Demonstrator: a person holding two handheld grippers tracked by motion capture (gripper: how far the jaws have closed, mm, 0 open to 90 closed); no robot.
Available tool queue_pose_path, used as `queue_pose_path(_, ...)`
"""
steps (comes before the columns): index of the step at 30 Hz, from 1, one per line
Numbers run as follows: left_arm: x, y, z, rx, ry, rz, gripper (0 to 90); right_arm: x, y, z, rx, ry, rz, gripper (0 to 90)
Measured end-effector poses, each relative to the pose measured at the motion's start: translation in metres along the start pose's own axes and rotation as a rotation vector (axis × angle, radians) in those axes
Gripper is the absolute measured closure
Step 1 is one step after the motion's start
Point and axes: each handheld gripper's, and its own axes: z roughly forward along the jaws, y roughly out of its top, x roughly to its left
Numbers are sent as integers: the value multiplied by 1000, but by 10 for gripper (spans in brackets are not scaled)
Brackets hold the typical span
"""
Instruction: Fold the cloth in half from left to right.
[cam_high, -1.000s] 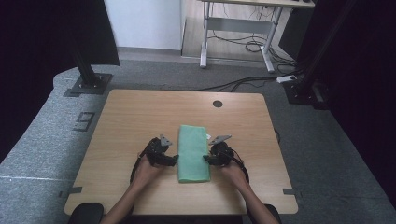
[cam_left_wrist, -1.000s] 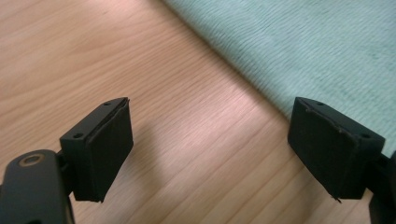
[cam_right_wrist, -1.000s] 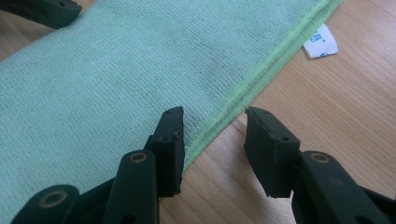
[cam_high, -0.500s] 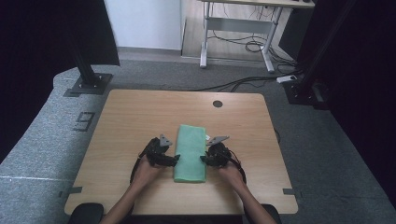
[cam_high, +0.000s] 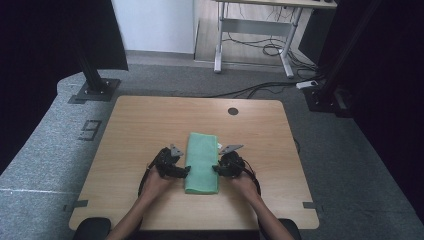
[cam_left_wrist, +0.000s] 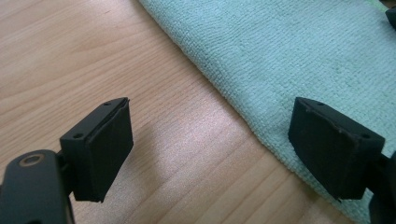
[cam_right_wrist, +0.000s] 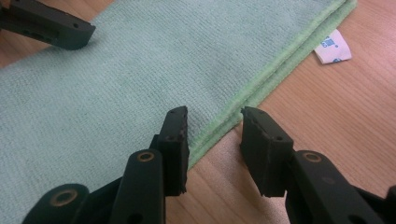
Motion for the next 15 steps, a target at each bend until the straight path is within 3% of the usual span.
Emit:
queue_pose_path(5, 1, 4, -8, -33, -23, -17, 142, 2, 2, -4, 0, -18, -28, 548)
queue_pose_path(15, 2, 3, -28, -58, -82, 7, 140, -2, -2, -22, -42, -17, -4, 377)
